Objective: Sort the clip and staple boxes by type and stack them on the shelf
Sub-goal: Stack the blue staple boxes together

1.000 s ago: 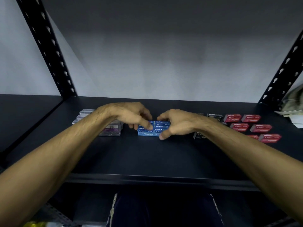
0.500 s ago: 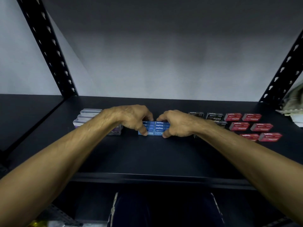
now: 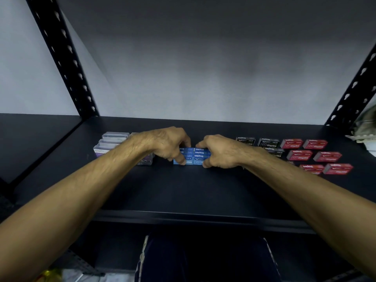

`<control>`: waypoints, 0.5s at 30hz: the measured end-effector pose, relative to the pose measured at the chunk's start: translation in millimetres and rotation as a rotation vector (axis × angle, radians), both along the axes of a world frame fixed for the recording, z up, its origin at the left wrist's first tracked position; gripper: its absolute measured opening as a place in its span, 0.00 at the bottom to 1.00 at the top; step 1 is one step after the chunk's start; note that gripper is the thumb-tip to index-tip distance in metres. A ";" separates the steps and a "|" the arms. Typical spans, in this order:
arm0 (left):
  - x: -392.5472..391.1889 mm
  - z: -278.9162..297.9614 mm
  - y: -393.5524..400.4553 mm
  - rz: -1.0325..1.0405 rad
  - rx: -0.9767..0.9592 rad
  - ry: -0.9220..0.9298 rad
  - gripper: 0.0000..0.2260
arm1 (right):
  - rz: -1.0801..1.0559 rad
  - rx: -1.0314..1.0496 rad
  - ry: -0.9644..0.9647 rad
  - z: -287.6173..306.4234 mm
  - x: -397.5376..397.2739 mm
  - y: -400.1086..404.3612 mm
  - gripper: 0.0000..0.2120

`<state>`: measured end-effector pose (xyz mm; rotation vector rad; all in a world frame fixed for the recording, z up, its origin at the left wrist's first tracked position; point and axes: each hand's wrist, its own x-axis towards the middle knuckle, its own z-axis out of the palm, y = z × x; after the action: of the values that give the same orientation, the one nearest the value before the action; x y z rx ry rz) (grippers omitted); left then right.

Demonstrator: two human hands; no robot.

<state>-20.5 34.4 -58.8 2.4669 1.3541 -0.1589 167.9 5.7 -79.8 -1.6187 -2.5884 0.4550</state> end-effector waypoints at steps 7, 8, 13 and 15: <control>1.4 1.6 -2.1 -0.003 -0.008 -0.006 0.17 | 0.000 0.001 -0.008 1.2 -1.6 -1.6 0.18; 1.4 1.8 -2.0 -0.006 -0.009 -0.005 0.16 | 0.001 -0.001 -0.008 1.2 -1.7 -1.6 0.17; 1.4 2.4 -1.8 -0.005 -0.016 0.004 0.17 | -0.001 -0.005 -0.005 0.9 -1.4 -2.0 0.19; 1.7 2.2 -1.3 0.000 -0.019 -0.001 0.17 | 0.001 0.000 -0.010 1.0 -1.1 -2.2 0.19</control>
<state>-18.8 33.1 -56.6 2.4509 1.3467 -0.1693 166.8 3.5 -78.7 -1.6235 -2.5967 0.4486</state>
